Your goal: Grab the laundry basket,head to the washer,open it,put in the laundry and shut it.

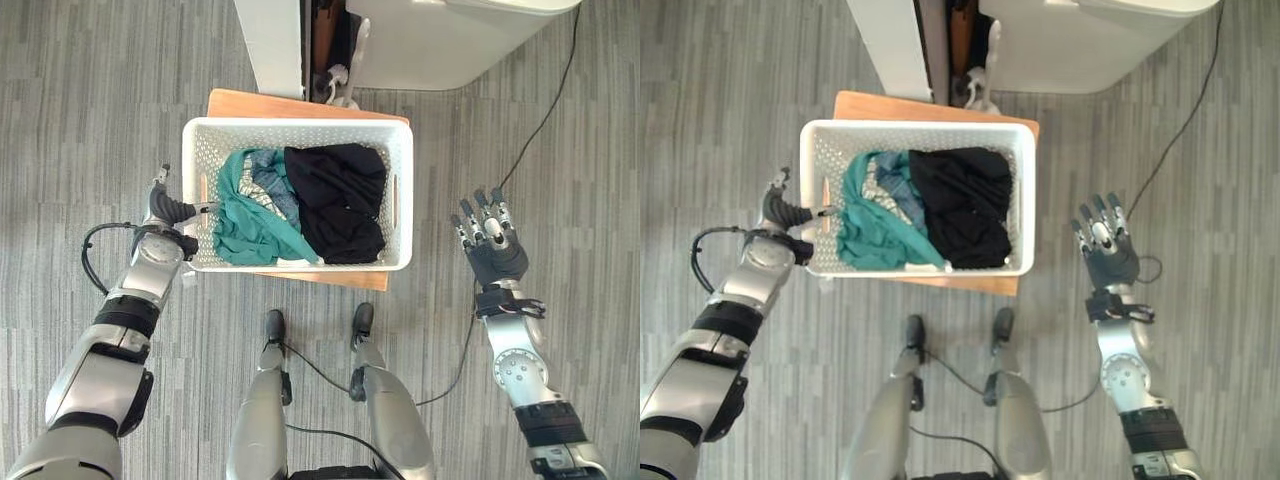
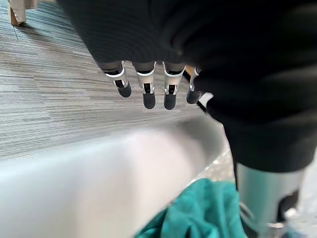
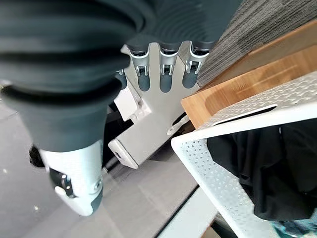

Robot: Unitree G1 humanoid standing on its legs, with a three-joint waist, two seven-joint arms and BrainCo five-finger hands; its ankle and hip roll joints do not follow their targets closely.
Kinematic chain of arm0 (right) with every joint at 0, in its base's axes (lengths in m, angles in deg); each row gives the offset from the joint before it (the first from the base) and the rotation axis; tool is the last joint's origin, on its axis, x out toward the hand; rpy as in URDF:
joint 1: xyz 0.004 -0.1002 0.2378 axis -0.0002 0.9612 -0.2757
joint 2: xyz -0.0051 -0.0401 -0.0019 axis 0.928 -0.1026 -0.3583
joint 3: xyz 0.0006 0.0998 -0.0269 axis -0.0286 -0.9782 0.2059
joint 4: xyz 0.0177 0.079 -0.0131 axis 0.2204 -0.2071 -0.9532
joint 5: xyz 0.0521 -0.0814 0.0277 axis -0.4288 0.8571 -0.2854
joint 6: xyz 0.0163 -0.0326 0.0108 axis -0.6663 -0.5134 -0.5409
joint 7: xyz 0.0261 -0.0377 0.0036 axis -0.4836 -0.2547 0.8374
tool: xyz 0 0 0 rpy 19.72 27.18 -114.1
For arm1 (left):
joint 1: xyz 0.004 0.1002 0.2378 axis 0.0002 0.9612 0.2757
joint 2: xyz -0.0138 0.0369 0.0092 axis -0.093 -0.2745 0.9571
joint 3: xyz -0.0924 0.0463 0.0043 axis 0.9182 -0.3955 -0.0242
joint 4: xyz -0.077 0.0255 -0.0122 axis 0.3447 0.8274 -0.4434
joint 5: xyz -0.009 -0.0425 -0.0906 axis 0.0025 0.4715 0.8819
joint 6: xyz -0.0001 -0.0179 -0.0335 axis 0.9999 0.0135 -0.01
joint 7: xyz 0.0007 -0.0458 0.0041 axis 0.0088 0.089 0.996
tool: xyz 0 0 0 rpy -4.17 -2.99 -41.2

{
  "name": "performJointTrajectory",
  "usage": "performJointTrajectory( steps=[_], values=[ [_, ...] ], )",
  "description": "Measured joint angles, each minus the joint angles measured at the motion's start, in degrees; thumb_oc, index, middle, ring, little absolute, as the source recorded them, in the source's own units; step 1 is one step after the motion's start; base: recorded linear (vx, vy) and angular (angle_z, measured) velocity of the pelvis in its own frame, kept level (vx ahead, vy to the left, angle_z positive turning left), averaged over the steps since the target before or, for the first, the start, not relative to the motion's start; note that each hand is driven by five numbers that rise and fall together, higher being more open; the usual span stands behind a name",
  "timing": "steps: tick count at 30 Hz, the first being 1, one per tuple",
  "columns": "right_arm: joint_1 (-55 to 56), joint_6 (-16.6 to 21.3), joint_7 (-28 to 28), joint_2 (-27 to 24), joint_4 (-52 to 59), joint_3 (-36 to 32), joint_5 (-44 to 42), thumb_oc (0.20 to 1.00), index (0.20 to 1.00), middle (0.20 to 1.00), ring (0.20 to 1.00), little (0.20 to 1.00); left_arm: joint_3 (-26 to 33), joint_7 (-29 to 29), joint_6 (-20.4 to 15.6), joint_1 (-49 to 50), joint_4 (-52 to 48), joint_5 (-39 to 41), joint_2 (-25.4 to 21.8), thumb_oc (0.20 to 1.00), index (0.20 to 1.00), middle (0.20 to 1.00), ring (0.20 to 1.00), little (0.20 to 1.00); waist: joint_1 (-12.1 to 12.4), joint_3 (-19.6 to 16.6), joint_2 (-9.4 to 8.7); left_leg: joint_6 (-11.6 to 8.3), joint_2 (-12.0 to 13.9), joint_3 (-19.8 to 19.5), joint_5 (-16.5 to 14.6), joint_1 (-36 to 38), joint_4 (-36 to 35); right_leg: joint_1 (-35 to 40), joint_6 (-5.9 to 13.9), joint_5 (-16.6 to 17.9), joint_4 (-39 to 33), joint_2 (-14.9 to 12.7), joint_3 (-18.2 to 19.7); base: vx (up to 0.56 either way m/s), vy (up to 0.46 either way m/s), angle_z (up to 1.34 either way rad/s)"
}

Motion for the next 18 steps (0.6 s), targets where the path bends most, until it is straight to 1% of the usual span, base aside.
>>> performJointTrajectory(
  steps=[4,5,6,7,8,9,10,11,12,13,15,17,18],
  values=[
    [0.06,0.13,-1.24,-1.26,-0.07,0.02,1.02,1.0,1.0,1.0,1.0,1.0,-1.25,-0.1,-0.04,-1.85,0.41,0.0,-0.06,1.0,1.0,1.0,1.0,1.0,0.03,0.54,-0.28,-0.03,0.03,0.08,0.02,-0.09,0.04,-0.22,-0.02,0.05,0.07,0.01,0.16,0.0,0.0,0.0],
    [0.02,-0.75,-3.44,-4.95,-1.74,0.02,6.84,1.0,1.0,1.0,1.0,1.0,-2.23,-0.22,-0.03,-3.72,2.35,0.06,0.06,1.0,1.0,1.0,1.0,1.0,0.14,0.65,-0.42,-0.03,-0.03,0.06,0.02,-0.1,0.06,-0.21,0.02,0.08,0.16,-0.07,0.17,0.0,0.0,0.0],
    [-0.15,-1.47,-4.89,-7.31,-2.98,-0.07,9.68,1.0,1.0,1.0,1.0,1.0,-2.09,-0.21,0.01,-4.16,2.42,0.09,-0.08,1.0,1.0,1.0,1.0,1.0,0.14,0.73,-0.58,-0.03,-0.04,0.08,0.02,-0.1,0.1,-0.21,0.04,0.1,0.2,-0.09,0.2,0.0,0.0,0.0],
    [-0.44,-2.99,-6.78,-10.96,-5.17,-0.13,14.34,1.0,1.0,1.0,1.0,1.0,-2.07,-0.21,0.03,-4.77,2.76,0.11,-0.08,1.0,1.0,1.0,1.0,1.0,0.17,0.77,-0.65,-0.02,-0.08,0.06,0.02,-0.11,0.11,-0.21,0.05,0.11,0.28,-0.12,0.2,0.0,0.0,0.0],
    [-0.62,-5.57,-8.77,-15.45,-7.51,-0.31,20.84,1.0,1.0,1.0,1.0,1.0,-1.63,-0.21,0.07,-4.93,2.47,0.13,-0.09,1.0,1.0,1.0,1.0,1.0,0.19,0.77,-0.67,-0.02,-0.12,0.06,0.02,-0.11,0.12,-0.21,0.07,0.13,0.31,-0.18,0.21,0.0,0.0,0.0],
    [-0.95,-8.8,-11.42,-18.91,-9.01,-2.64,28.01,1.0,1.0,1.0,1.0,1.0,-1.06,-0.16,0.11,-4.54,1.57,0.34,-0.39,1.0,1.0,1.0,1.0,1.0,0.23,0.78,-0.66,-0.02,-0.09,0.02,0.03,-0.11,0.13,-0.21,0.08,0.13,0.31,-0.12,0.22,0.0,0.0,0.0],
    [-1.47,-11.04,-12.57,-20.15,-9.08,-3.74,33.26,1.0,1.0,1.0,1.0,1.0,0.05,-0.18,0.96,-3.03,-1.35,0.49,-0.87,1.0,1.0,1.0,1.0,1.0,-0.06,0.85,-0.8,-0.02,-0.04,0.05,0.02,-0.11,0.12,-0.28,0.08,0.13,0.31,-0.07,0.35,0.01,0.014,-0.06],
    [-1.71,-12.42,-13.26,-20.81,-9.1,-4.9,37.56,1.0,1.0,1.0,1.0,1.0,0.71,-0.19,1.27,-1.21,-4.92,0.49,-1.27,1.0,1.0,1.0,1.0,1.0,-0.27,0.92,-0.93,-0.02,0.02,0.07,0.03,-0.07,0.13,-0.34,0.05,0.15,0.31,-0.02,0.48,0.0,0.012,-0.06],
    [-2.63,-13.63,-13.9,-20.56,-9.01,-5.95,41.03,1.0,1.0,1.0,1.0,1.0,0.33,-0.46,1.25,-0.94,-5.61,0.48,-1.11,1.0,1.0,1.0,1.0,1.0,-0.22,0.94,-0.97,-0.02,0.14,0.04,0.02,-0.03,0.14,-0.33,0.03,0.16,0.32,0.1,0.45,0.0,0.031,-0.05],
    [-4.22,-15.25,-13.94,-20.55,-9.17,-5.57,44.2,1.0,1.0,1.0,1.0,1.0,0.73,-0.5,1.81,-0.71,-6.21,0.5,-0.71,1.0,1.0,1.0,1.0,1.0,-0.37,0.99,-1.07,-0.02,0.2,0.06,0.02,-0.07,0.17,-0.33,-0.02,0.2,0.31,0.14,0.47,0.0,0.0,0.0],
    [-7.42,-16.7,-14.04,-18.68,-10.76,-4.26,46.71,1.0,1.0,1.0,1.0,1.0,1.86,-0.43,2.04,0.32,-7.25,0.49,0.11,1.0,1.0,1.0,1.0,1.0,-0.54,1.0,-1.06,-0.03,0.17,0.1,0.02,-0.05,0.38,-0.34,-0.09,0.25,0.32,0.12,0.58,0.0,0.021,-0.01],
    [-10.24,-16.9,-13.96,-16.84,-12.19,-2.65,47.3,1.0,1.0,1.0,1.0,1.0,1.23,-0.56,2.19,0.43,-7.34,0.52,0.17,1.0,1.0,1.0,1.0,1.0,-0.09,1.04,-1.04,-0.03,0.14,0.04,0.02,-0.33,0.71,-0.46,-0.15,0.31,0.33,0.12,0.54,-0.01,0.039,0.02],
    [-12.93,-17.12,-13.83,-15.83,-14.71,-0.12,47.04,1.0,1.0,1.0,1.0,1.0,0.94,-0.67,2.18,0.46,-7.61,0.55,0.28,1.0,1.0,1.0,1.0,1.0,0.23,1.04,-1.04,-0.03,0.09,0.03,0.01,-0.47,0.9,-0.48,-0.16,0.32,0.41,0.05,0.5,-0.01,0.041,0.03]
  ],
)
